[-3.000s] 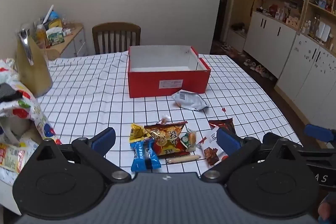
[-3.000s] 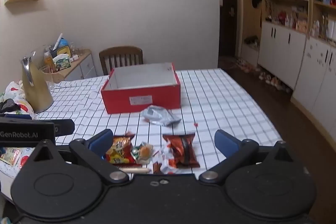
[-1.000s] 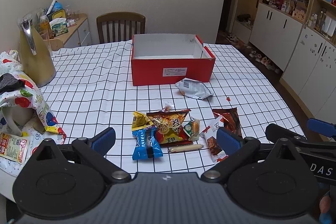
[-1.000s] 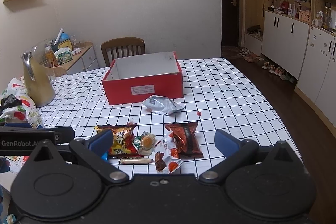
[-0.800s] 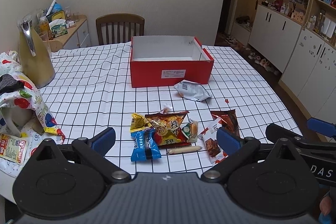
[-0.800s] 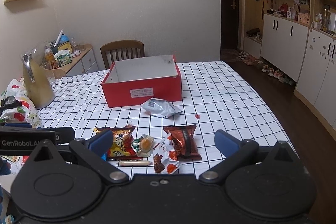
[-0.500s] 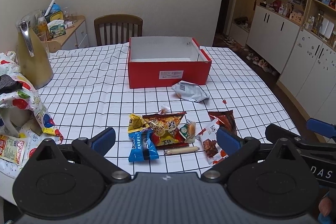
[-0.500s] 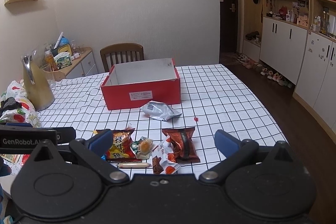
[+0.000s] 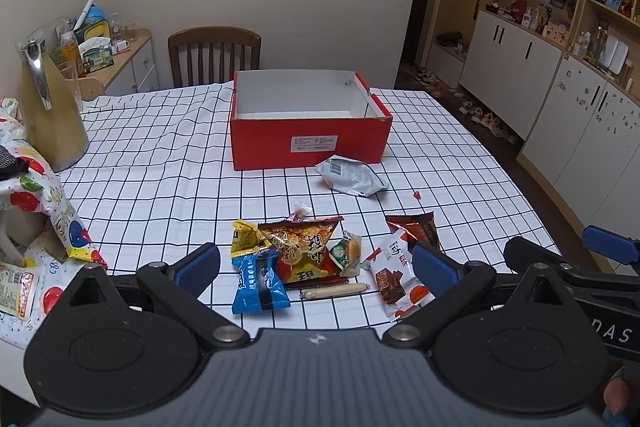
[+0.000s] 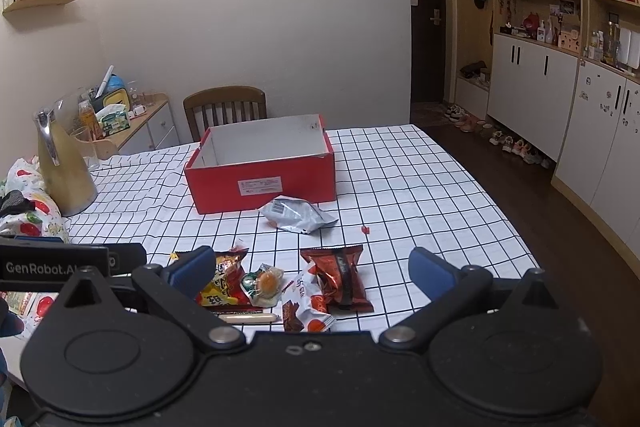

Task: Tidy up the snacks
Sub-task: 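Grasp the blue packet with the left tool while the right tool grasps the white-orange wafer packet, then carry both packets over the red box and open both tools to drop them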

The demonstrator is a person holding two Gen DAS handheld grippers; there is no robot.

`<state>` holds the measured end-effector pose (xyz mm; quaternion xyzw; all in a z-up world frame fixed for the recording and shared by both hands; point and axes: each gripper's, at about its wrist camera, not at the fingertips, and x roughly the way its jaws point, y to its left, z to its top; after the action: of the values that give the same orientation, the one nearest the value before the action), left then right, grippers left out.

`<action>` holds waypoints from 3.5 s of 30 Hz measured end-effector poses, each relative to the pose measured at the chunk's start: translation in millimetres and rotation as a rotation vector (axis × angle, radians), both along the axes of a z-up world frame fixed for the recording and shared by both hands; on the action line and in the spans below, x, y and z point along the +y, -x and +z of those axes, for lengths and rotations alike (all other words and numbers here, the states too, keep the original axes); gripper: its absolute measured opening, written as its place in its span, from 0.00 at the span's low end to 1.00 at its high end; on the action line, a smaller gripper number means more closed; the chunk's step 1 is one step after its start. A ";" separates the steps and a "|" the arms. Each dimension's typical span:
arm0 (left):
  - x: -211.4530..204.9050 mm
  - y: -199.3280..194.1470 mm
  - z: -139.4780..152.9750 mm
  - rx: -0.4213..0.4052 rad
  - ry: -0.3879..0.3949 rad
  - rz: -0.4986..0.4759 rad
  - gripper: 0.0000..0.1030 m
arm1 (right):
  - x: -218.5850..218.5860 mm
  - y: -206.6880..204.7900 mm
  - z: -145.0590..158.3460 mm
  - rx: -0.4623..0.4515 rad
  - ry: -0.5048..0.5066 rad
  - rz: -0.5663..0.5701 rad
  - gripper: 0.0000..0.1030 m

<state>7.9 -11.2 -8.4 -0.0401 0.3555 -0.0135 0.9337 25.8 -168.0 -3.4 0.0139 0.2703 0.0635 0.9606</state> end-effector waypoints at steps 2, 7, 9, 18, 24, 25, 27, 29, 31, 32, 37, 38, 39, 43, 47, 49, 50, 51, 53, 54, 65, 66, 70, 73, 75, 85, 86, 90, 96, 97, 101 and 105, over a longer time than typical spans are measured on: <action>0.3 -2.0 -0.2 -0.010 0.000 -0.004 1.00 | 0.2 -1.6 0.0 -0.005 0.008 0.003 1.00; 9.3 -9.6 -4.3 -0.035 0.014 -0.004 1.00 | 1.6 -7.4 -2.8 -0.017 0.022 0.029 0.99; 16.9 -13.7 -10.6 -0.036 0.004 0.014 1.00 | 0.2 -12.9 -5.8 -0.020 0.022 0.033 0.99; 54.8 -34.0 -49.8 0.025 -0.019 0.020 1.00 | -1.1 -40.6 -38.9 0.074 0.046 0.022 0.87; 64.7 -44.1 -70.9 0.056 -0.002 -0.064 0.99 | 9.9 -54.9 -59.5 0.117 0.059 0.001 0.80; 64.4 -46.1 -76.9 0.067 -0.015 -0.075 0.99 | 12.1 -56.2 -62.2 0.121 0.069 -0.003 0.79; 64.7 -51.2 -89.7 0.099 -0.034 -0.087 0.99 | 16.9 -59.2 -69.0 0.130 0.082 -0.009 0.79; 67.1 -58.6 -102.5 0.135 -0.029 -0.093 0.99 | 21.6 -63.4 -77.9 0.156 0.094 -0.002 0.76; 69.4 -67.4 -112.8 0.172 -0.014 -0.088 0.99 | 23.9 -70.0 -86.9 0.182 0.105 0.009 0.72; 70.7 -71.3 -116.9 0.186 0.001 -0.087 0.99 | 24.8 -74.1 -91.5 0.199 0.112 0.011 0.70; 72.0 -92.0 -137.0 0.237 0.005 -0.046 0.91 | 26.1 -97.6 -112.4 0.270 0.145 0.051 0.61; 72.9 -96.0 -140.5 0.254 0.013 -0.037 0.91 | 27.4 -102.3 -116.8 0.280 0.153 0.068 0.57; 74.1 -99.5 -143.6 0.270 0.019 -0.024 0.91 | 28.4 -107.1 -120.7 0.294 0.152 0.081 0.56; 80.8 -112.7 -154.0 0.334 0.082 0.005 0.87 | 29.8 -125.8 -132.3 0.347 0.132 0.109 0.51; 79.5 -122.7 -159.3 0.381 0.114 0.007 0.86 | 24.4 -137.9 -140.8 0.418 0.098 0.119 0.51; 79.2 -128.7 -160.8 0.394 0.123 0.011 0.80 | 21.8 -141.5 -143.7 0.442 0.078 0.120 0.51; 79.1 -131.6 -161.6 0.403 0.129 0.007 0.74 | 20.9 -143.1 -144.4 0.449 0.070 0.123 0.50; 79.0 -133.9 -162.7 0.413 0.131 0.004 0.72 | 20.3 -145.1 -144.8 0.456 0.062 0.128 0.50; 79.3 -136.9 -164.8 0.428 0.140 -0.002 0.72 | 20.0 -147.8 -146.1 0.471 0.042 0.133 0.47; 79.5 -137.7 -165.7 0.435 0.144 -0.007 0.72 | 20.1 -148.8 -147.5 0.483 0.036 0.139 0.46; 94.0 -135.6 -167.7 0.458 0.168 0.004 0.52 | 24.5 -147.7 -146.4 0.486 0.016 0.114 0.37; 95.0 -134.7 -167.2 0.456 0.162 0.005 0.50 | 25.1 -146.0 -145.0 0.480 0.014 0.110 0.37; 102.5 -130.4 -165.1 0.448 0.163 0.017 0.41 | 29.3 -139.7 -139.3 0.448 0.023 0.098 0.31; 109.1 -128.5 -164.2 0.447 0.171 0.024 0.39 | 34.6 -133.6 -135.1 0.423 0.044 0.098 0.28; 110.6 -126.1 -161.8 0.442 0.156 0.023 0.37 | 38.2 -129.9 -132.1 0.409 0.057 0.098 0.26; 117.0 -116.7 -143.4 0.396 0.144 -0.015 0.36 | 53.6 -111.6 -106.3 0.319 0.128 0.088 0.25; 118.4 -115.8 -140.1 0.389 0.144 -0.019 0.36 | 54.7 -110.5 -103.1 0.312 0.131 0.084 0.25; 122.8 -116.7 -126.5 0.370 0.165 -0.028 0.36 | 59.9 -108.0 -87.7 0.281 0.140 0.084 0.25; 126.4 -123.8 -97.2 0.316 0.183 -0.042 0.36 | 67.6 -110.7 -60.2 0.223 0.163 0.098 0.25; 126.0 -125.9 -91.6 0.305 0.183 -0.045 0.36 | 68.3 -112.0 -55.8 0.212 0.165 0.100 0.25; 122.5 -137.2 -70.5 0.266 0.189 -0.062 0.36 | 71.0 -120.1 -37.8 0.172 0.179 0.117 0.25; 117.4 -154.0 -52.0 0.231 0.181 -0.068 0.36 | 74.2 -134.0 -22.0 0.127 0.209 0.140 0.25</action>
<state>161.9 106.1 -60.4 -0.1135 0.4591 -0.0722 0.8782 159.8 -93.8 -25.4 -0.1012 0.3359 0.1008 0.9310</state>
